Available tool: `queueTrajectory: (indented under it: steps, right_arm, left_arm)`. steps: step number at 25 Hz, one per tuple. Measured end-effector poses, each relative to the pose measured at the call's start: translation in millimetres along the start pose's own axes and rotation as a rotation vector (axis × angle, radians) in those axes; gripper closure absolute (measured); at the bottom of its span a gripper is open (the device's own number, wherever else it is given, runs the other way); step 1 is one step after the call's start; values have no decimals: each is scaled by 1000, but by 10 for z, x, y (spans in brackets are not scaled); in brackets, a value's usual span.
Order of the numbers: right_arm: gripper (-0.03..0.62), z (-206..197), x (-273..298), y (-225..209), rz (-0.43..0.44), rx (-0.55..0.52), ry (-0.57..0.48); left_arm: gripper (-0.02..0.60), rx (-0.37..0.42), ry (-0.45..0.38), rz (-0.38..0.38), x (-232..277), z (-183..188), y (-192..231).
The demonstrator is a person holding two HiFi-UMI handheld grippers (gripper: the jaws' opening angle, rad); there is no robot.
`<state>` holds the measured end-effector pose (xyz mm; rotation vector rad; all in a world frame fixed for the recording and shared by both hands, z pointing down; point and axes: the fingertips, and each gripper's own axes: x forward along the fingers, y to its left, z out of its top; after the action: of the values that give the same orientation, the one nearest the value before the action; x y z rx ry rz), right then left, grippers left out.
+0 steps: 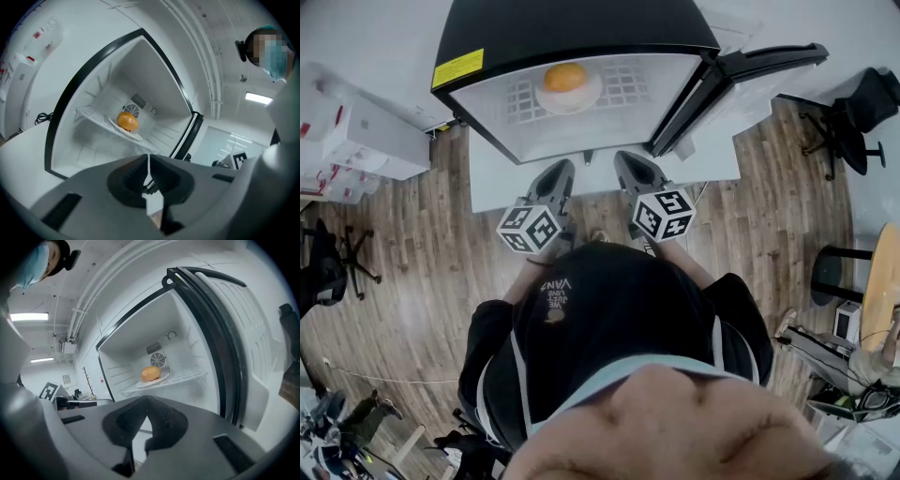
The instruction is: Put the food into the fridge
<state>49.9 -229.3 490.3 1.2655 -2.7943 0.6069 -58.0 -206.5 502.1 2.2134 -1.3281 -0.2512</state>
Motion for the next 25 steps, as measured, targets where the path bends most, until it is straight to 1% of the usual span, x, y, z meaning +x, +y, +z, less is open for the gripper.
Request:
queueTrajectory:
  steps: [5,17,25]
  right_arm:
    - [582,12,-4,51,-5,-16,-5]
    - [582,-68,-57,338,-54,-18,-20]
    - [582,-159,-168,481,-87,-17,-27]
  left_arm:
    - [554,4,-7,-12,-39,26,-10]
    - [554,29,22,-36,-339,63,60]
    - [554,26,32,-52,-527,8,78]
